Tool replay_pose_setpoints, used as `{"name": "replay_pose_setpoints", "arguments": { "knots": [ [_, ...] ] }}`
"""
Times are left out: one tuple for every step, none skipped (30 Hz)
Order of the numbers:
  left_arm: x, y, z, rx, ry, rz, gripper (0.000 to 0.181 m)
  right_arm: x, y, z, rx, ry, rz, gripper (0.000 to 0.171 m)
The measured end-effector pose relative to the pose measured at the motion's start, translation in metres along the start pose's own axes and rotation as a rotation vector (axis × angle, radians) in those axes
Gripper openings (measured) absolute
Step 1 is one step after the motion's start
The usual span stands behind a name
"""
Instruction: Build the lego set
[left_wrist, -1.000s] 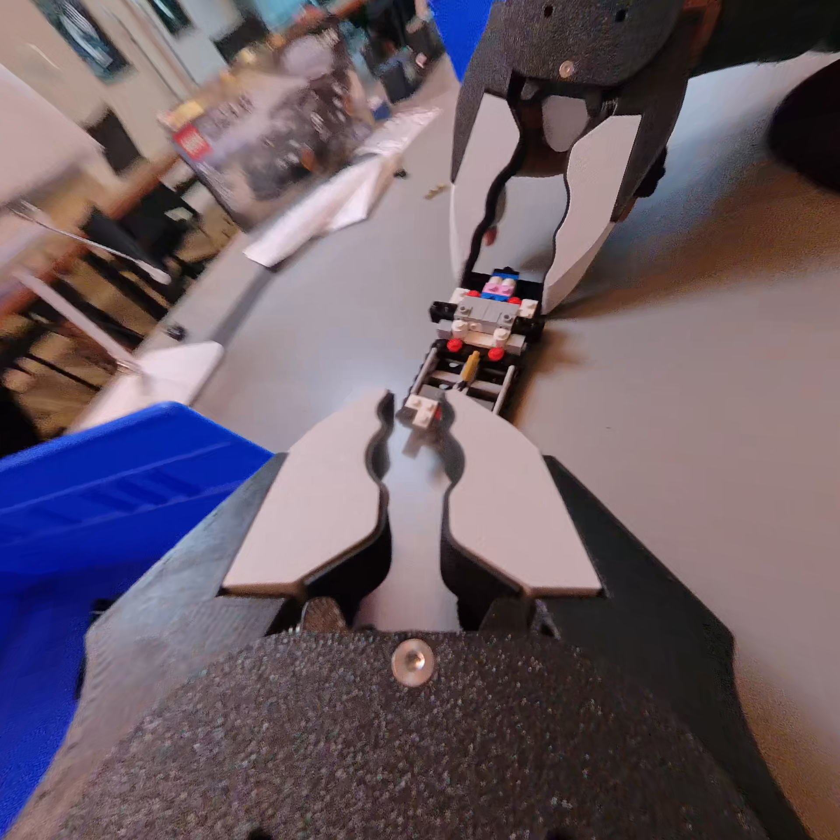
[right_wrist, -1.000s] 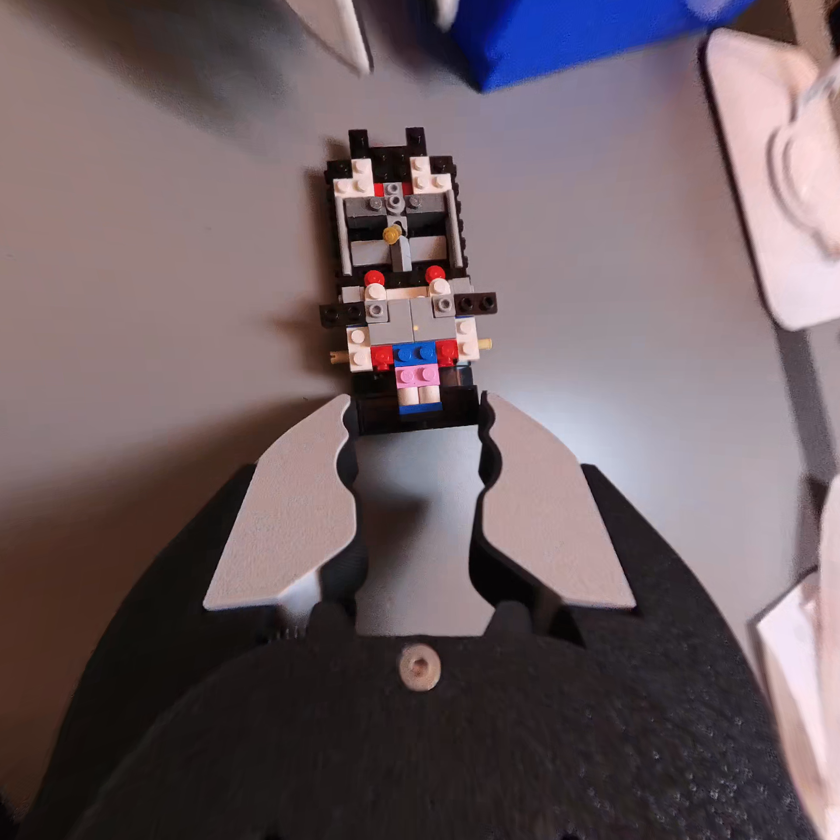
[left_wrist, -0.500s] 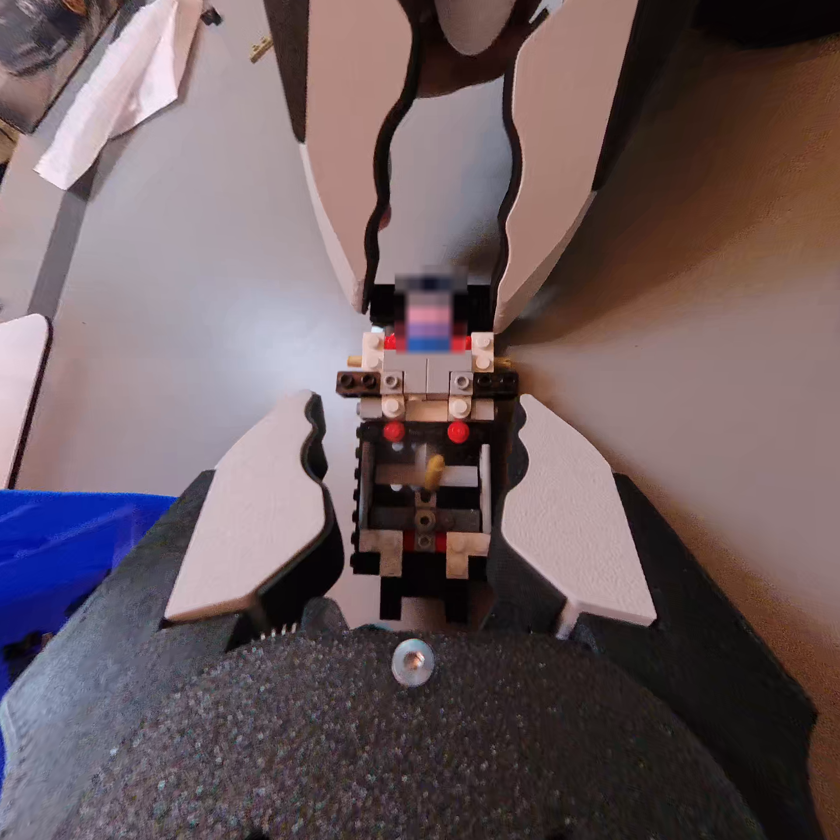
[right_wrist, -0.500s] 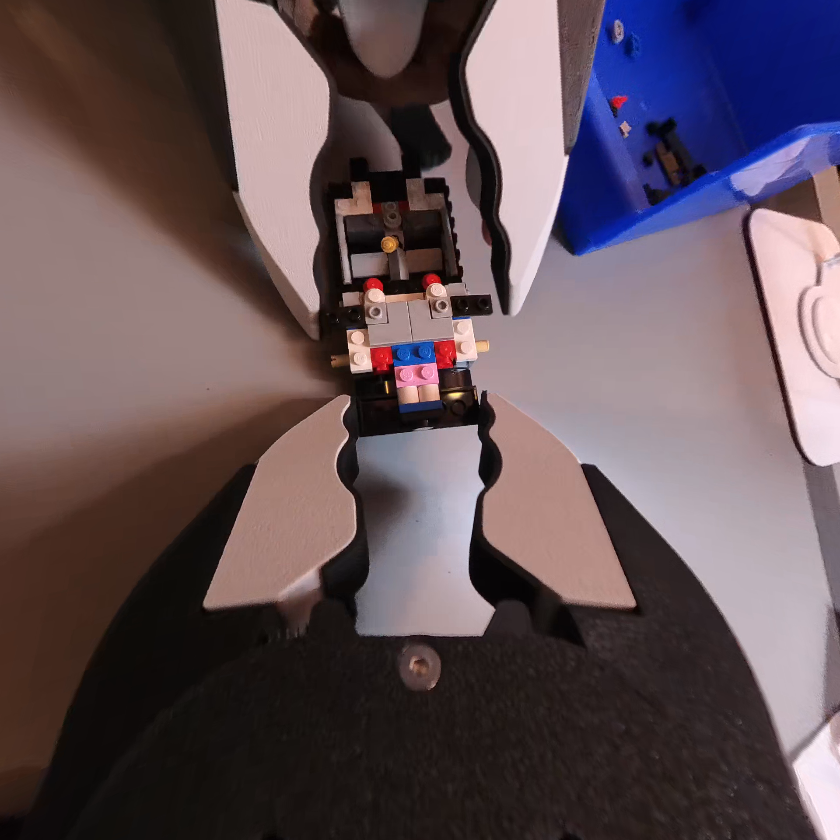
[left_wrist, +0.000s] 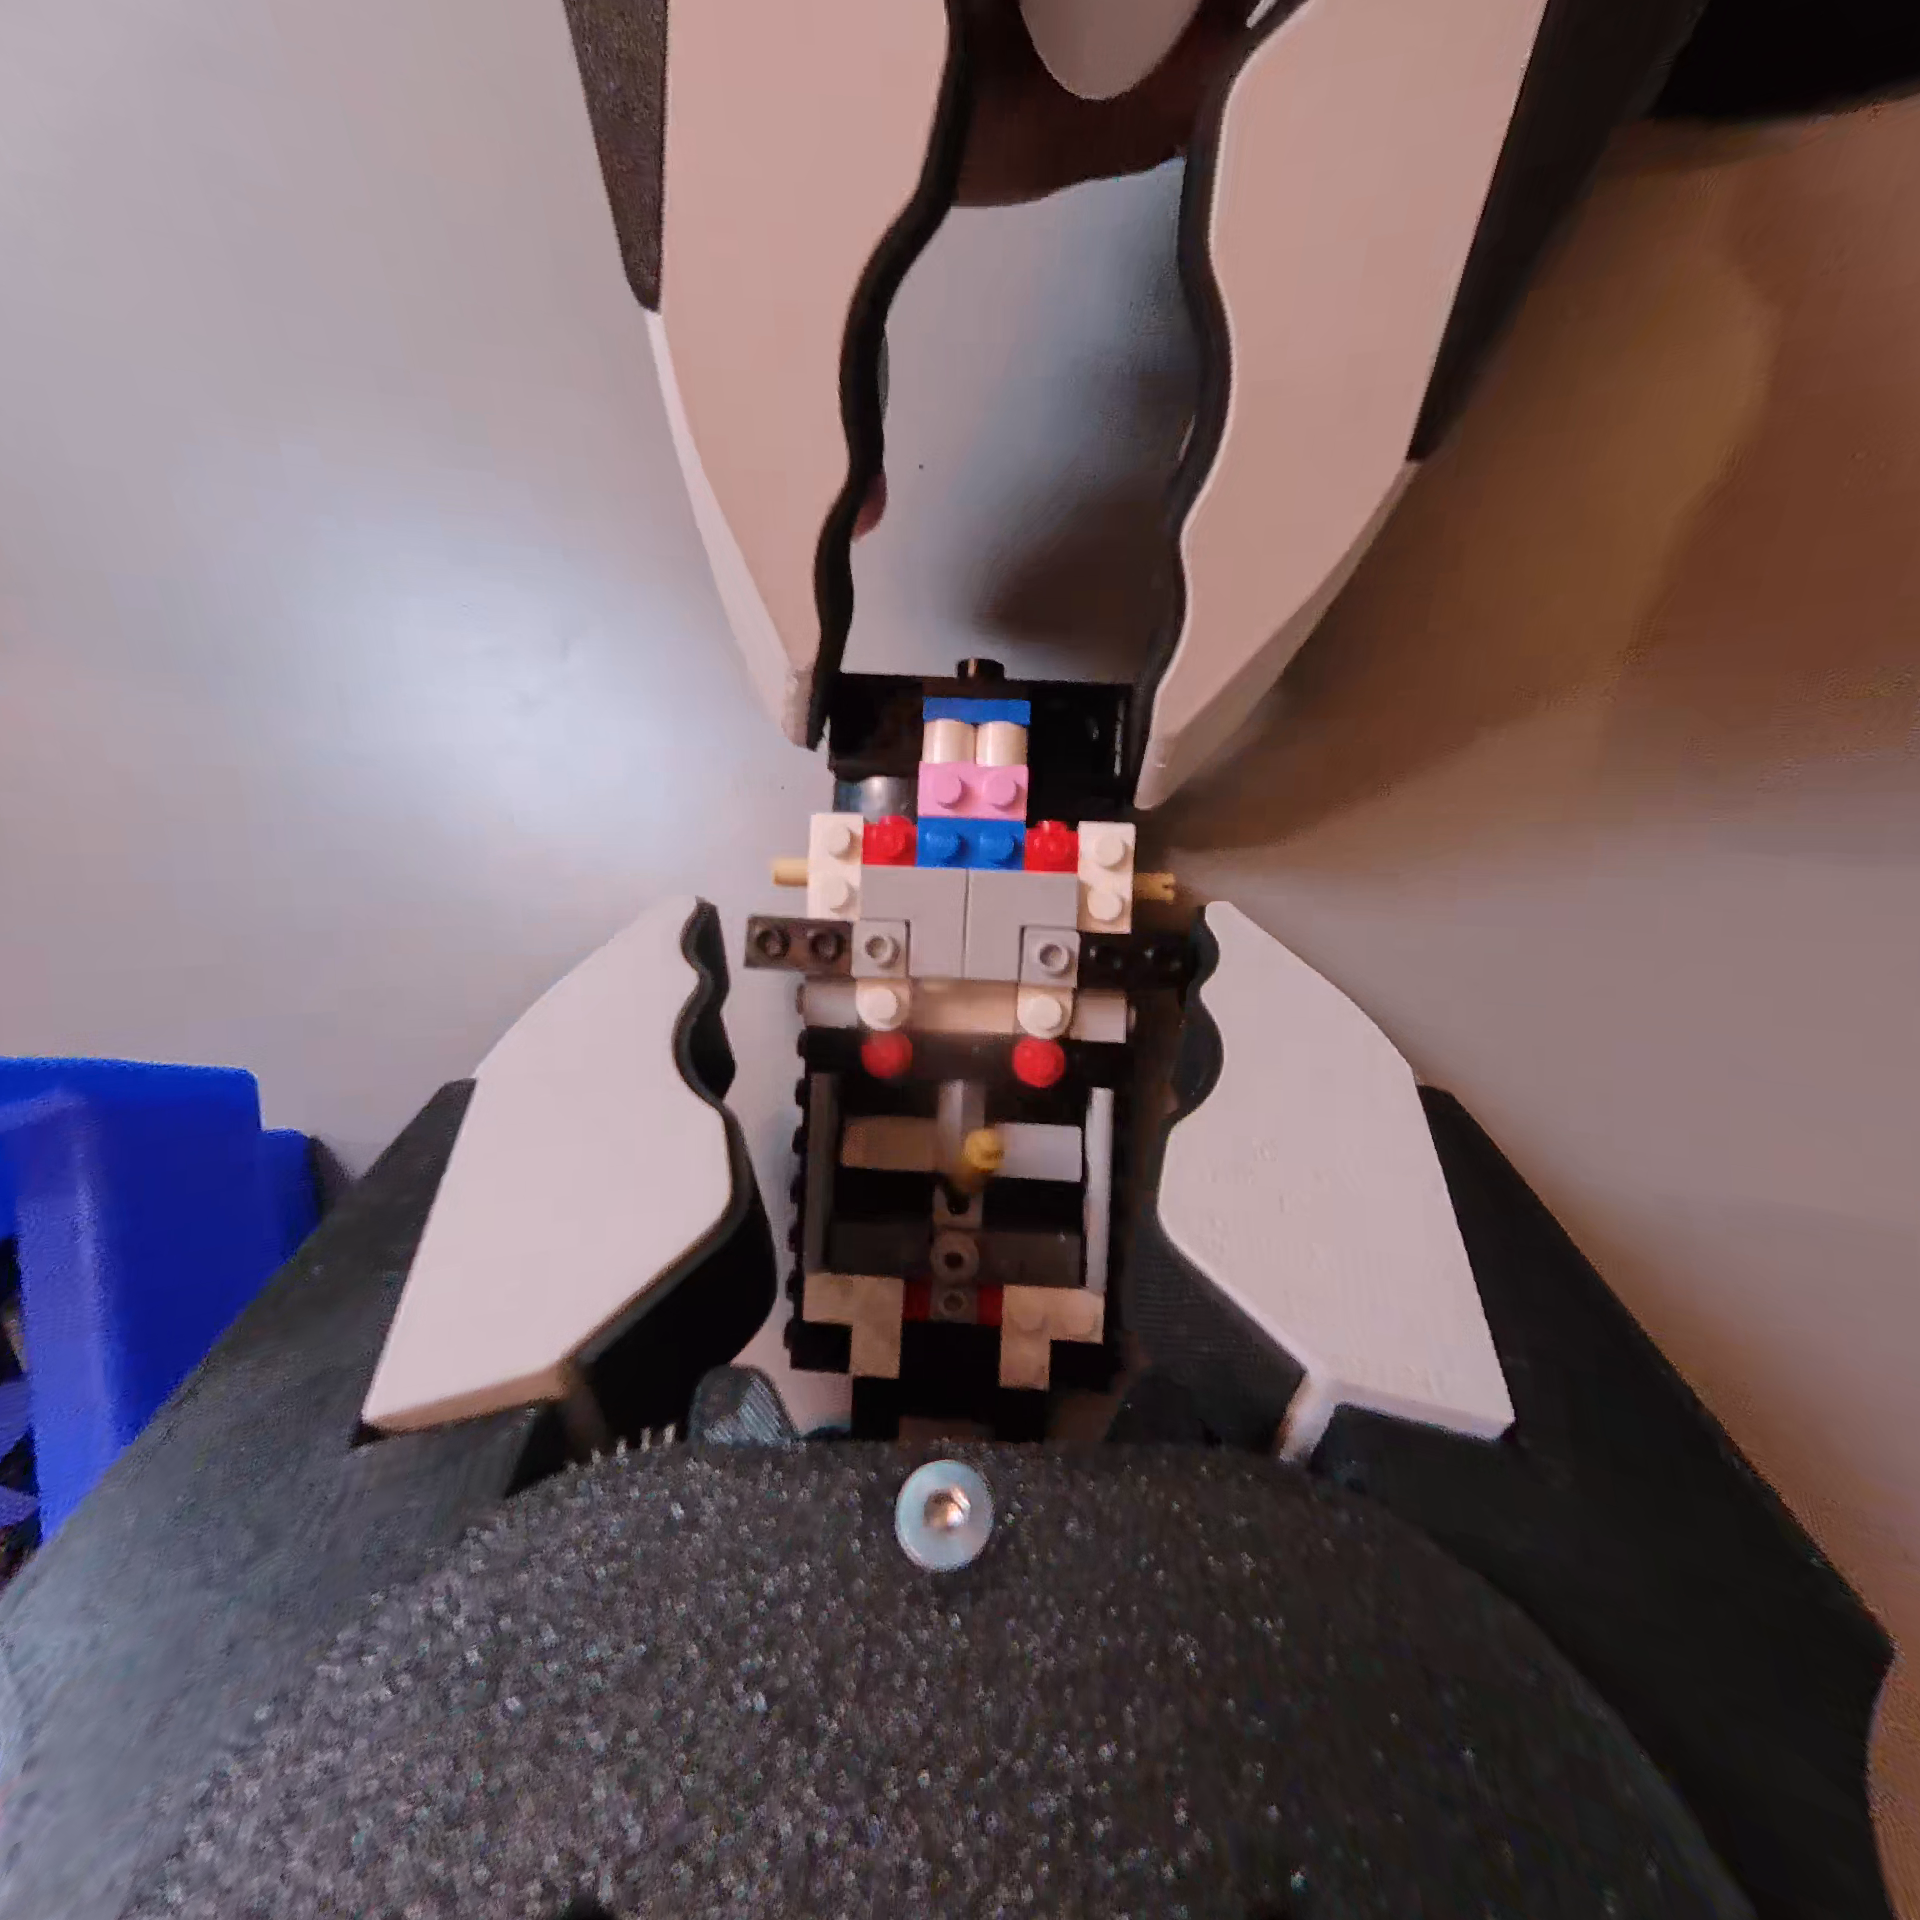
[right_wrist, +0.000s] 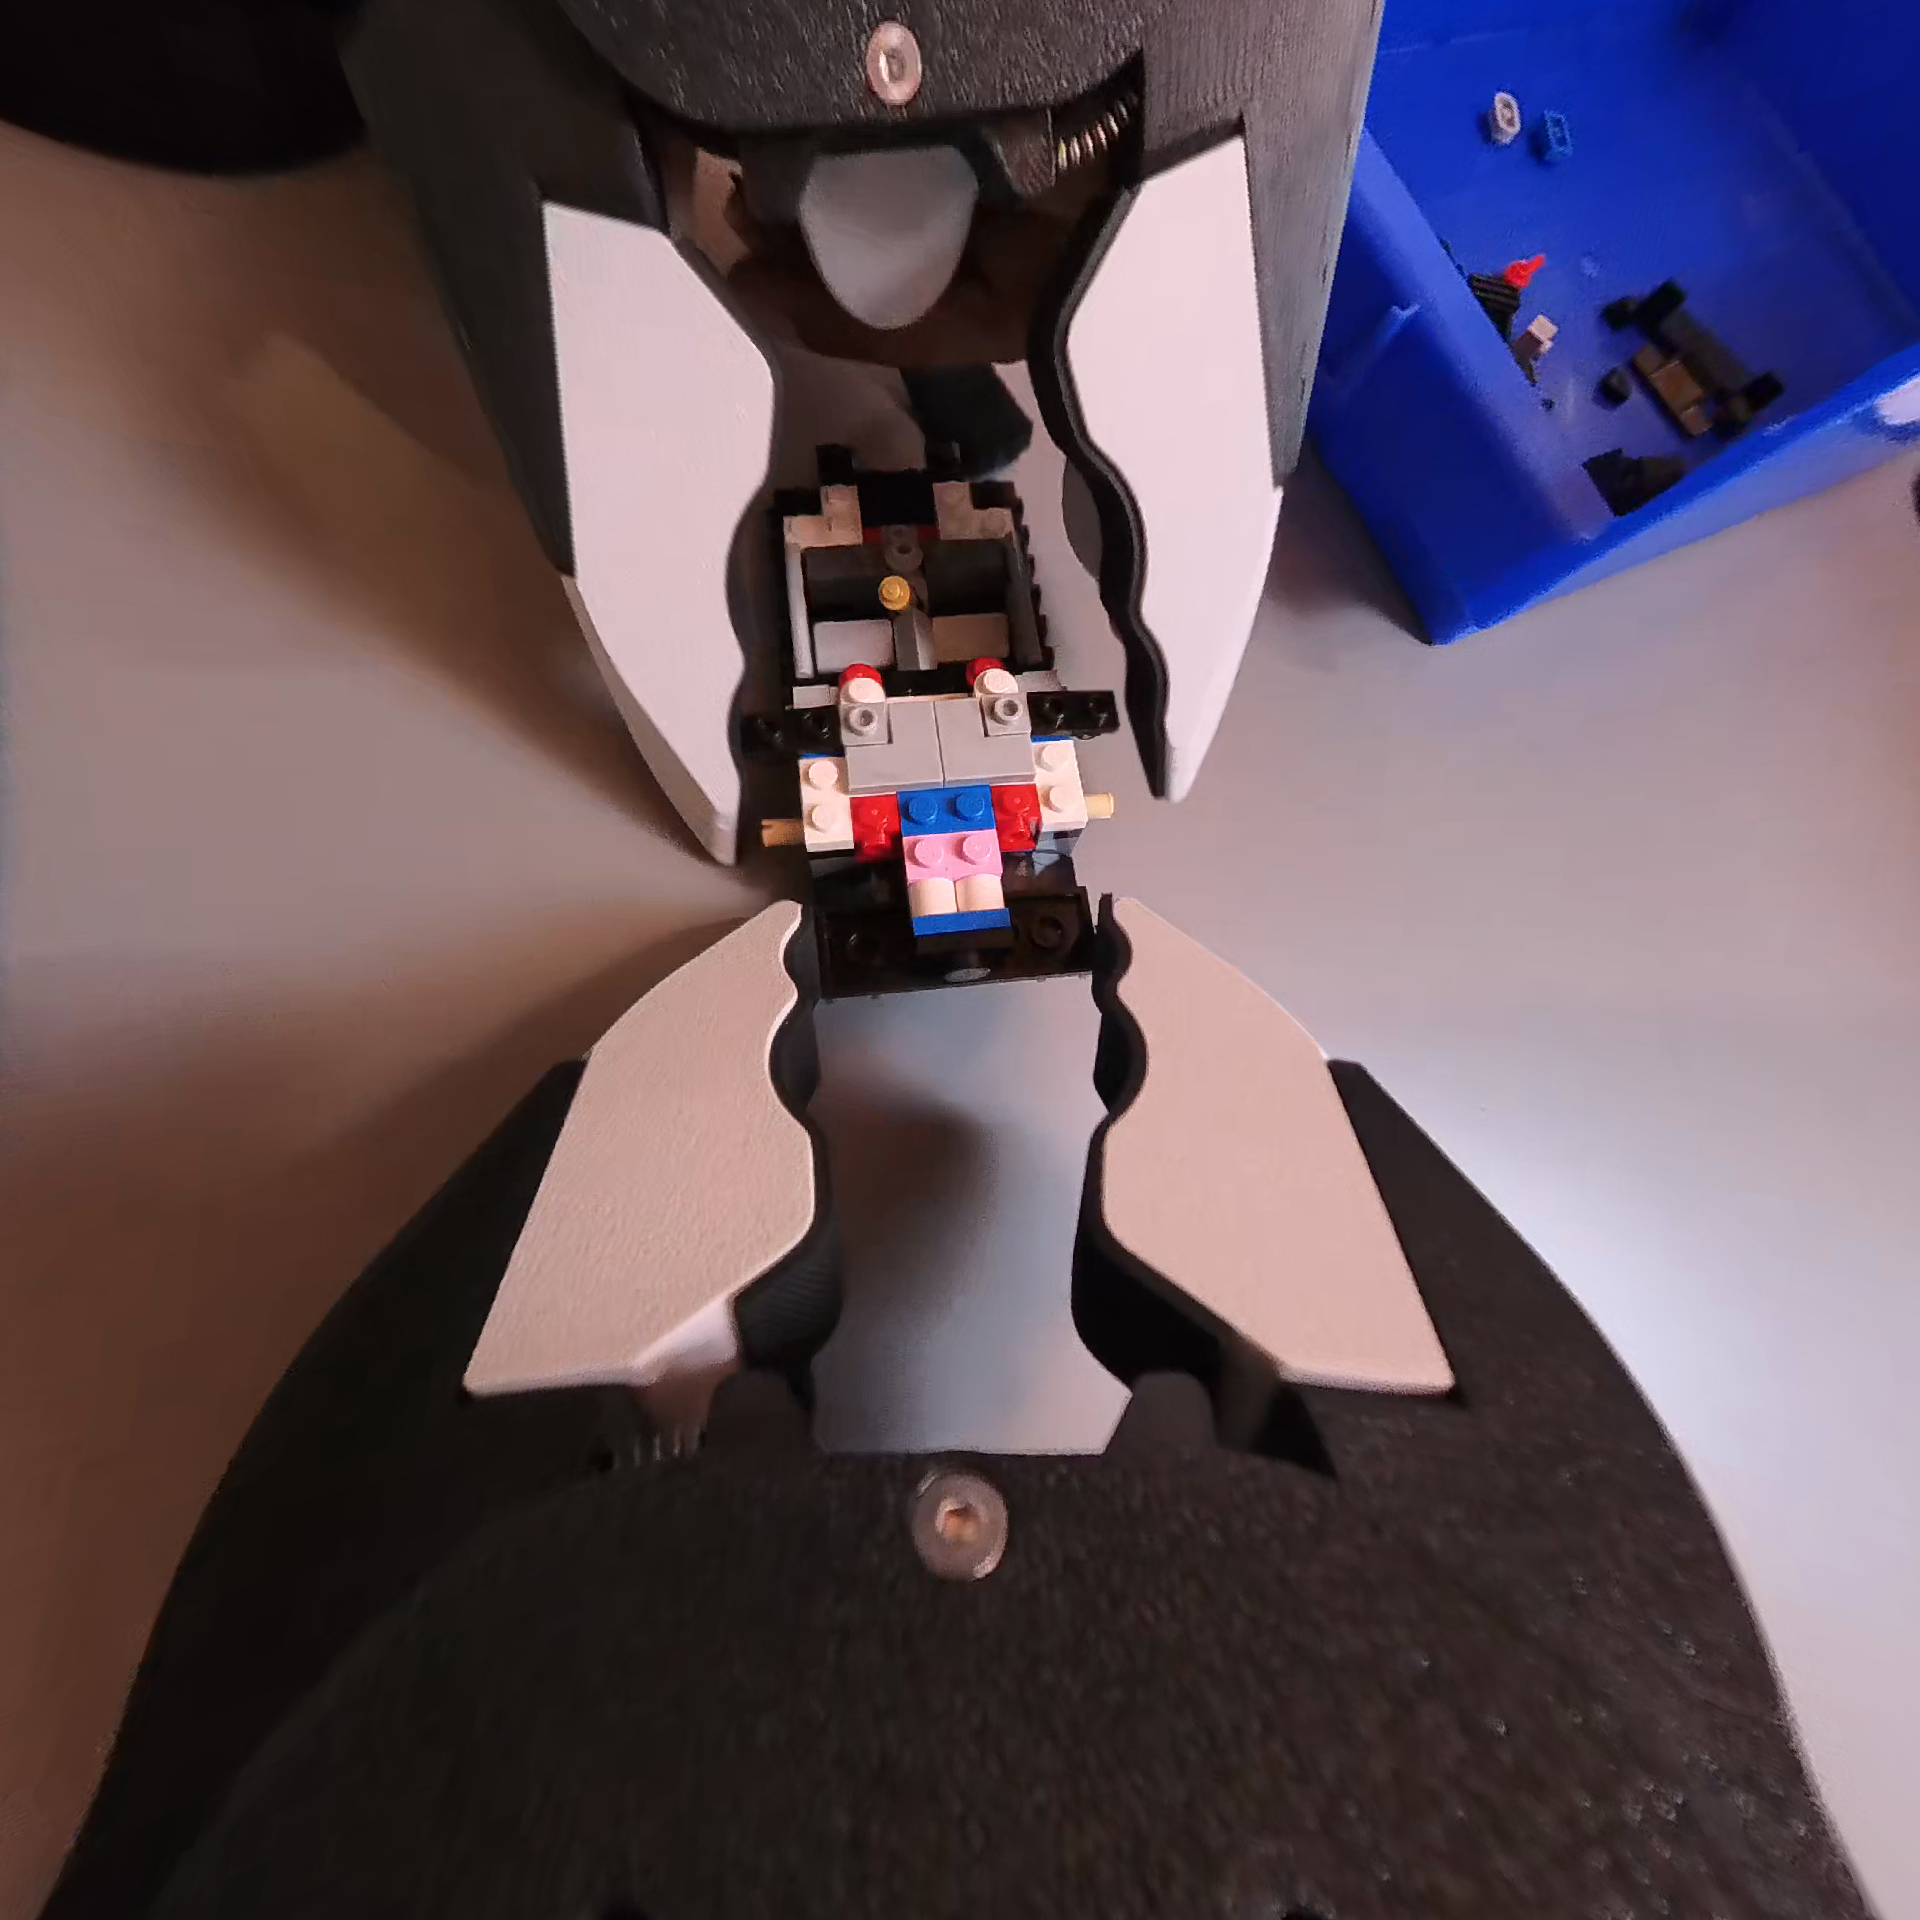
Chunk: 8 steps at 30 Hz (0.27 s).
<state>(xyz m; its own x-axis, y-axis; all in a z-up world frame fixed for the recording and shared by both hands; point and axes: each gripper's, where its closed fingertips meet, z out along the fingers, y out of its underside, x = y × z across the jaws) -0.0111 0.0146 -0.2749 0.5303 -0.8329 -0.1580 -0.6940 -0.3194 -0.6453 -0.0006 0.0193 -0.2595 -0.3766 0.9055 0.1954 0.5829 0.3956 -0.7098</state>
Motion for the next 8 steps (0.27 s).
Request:
{"name": "replay_pose_setpoints", "arguments": {
  "knots": [
    [0.0006,-0.0004,0.0004,0.002,0.005,-0.001,0.082,-0.0008,-0.0006,0.0006,0.003,-0.005,0.006,0.051],
    [0.0016,-0.0006,0.0007,0.003,0.012,-0.003,0.080,-0.0011,-0.0003,0.0011,0.002,-0.009,0.010,0.051],
    [0.0025,-0.0009,0.0010,0.007,0.019,-0.002,0.079,-0.0011,-0.0005,0.0013,0.007,-0.011,0.013,0.051],
    [0.0033,-0.0011,0.0011,0.013,0.023,0.001,0.077,-0.0012,-0.0007,0.0013,0.014,-0.016,0.018,0.051],
    [0.0038,-0.0015,0.0013,0.019,0.026,0.006,0.076,-0.0012,-0.0005,0.0013,0.019,-0.020,0.023,0.051],
    [0.0036,-0.0017,0.0014,0.024,0.025,0.008,0.076,-0.0010,-0.0002,0.0014,0.024,-0.022,0.025,0.051],
    [0.0035,-0.0019,0.0016,0.028,0.027,0.008,0.076,-0.0009,0.0001,0.0015,0.027,-0.025,0.026,0.051],
    [0.0035,-0.0020,0.0018,0.034,0.029,0.010,0.076,-0.0007,0.0003,0.0013,0.030,-0.026,0.025,0.051]
  ]
}}
